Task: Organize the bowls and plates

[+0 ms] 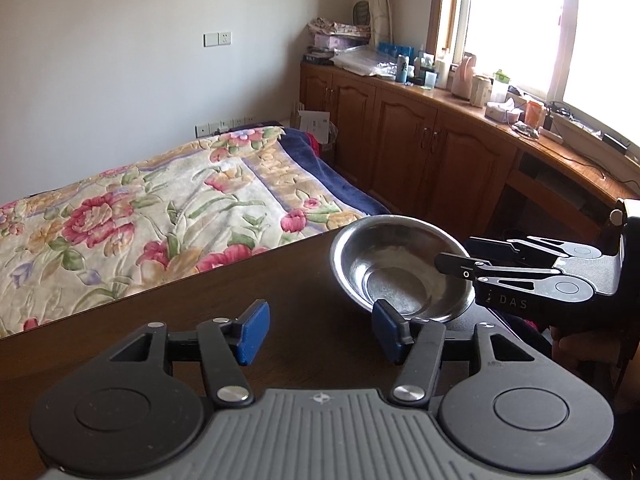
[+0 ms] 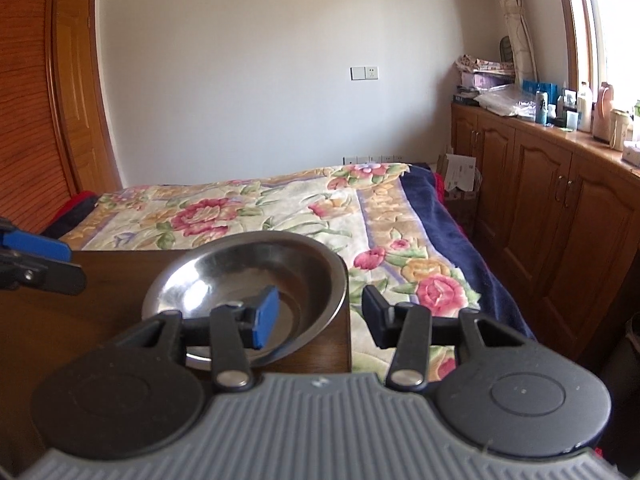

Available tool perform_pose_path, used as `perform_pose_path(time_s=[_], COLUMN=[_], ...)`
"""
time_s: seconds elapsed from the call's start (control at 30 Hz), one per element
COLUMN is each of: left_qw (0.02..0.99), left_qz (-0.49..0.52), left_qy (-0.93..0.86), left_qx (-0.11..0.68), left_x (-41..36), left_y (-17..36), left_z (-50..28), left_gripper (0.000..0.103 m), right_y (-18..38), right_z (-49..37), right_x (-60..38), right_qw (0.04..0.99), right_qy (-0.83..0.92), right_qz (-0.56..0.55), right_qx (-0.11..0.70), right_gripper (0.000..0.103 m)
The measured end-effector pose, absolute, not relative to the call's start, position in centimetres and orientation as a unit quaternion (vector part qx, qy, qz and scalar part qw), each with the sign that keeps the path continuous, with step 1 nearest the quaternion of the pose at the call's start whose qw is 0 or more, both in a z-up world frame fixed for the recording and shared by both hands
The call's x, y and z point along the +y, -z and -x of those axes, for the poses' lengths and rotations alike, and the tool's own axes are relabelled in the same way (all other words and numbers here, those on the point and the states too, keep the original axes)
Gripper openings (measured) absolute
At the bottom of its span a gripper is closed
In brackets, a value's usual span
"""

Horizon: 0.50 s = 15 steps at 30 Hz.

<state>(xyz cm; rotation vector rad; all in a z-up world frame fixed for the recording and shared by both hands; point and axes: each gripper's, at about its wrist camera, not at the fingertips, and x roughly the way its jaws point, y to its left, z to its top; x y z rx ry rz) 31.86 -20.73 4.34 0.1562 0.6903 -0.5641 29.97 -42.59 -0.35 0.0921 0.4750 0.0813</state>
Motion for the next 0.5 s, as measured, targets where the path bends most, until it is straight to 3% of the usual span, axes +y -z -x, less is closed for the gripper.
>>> perform_pose_path(time_s=[0.17, 0.37, 0.5], left_qw=[0.896, 0.893, 0.889], left_qz=[-0.078, -0.090, -0.092], left_qy=[0.272, 0.269, 0.265], left_qx=[0.342, 0.349, 0.362], left_x=[-21.5, -22.3, -22.6], left_y=[-4.0, -3.4, -2.9], left_z=[-32.7, -33.5, -34.6], left_gripper=[0.060, 0.060, 0.049], right_y=[0.5, 0.5, 0.5], right_z=[-30.2, -30.5, -30.6], right_x=[-42.4, -42.4, -42.1], right_qw=[0.966, 0.962, 0.961], right_qy=[-0.056, -0.070, -0.075], right_qz=[-0.054, -0.061, -0.057], right_qx=[0.247, 0.256, 0.262], right_gripper=[0.046, 0.037, 0.034])
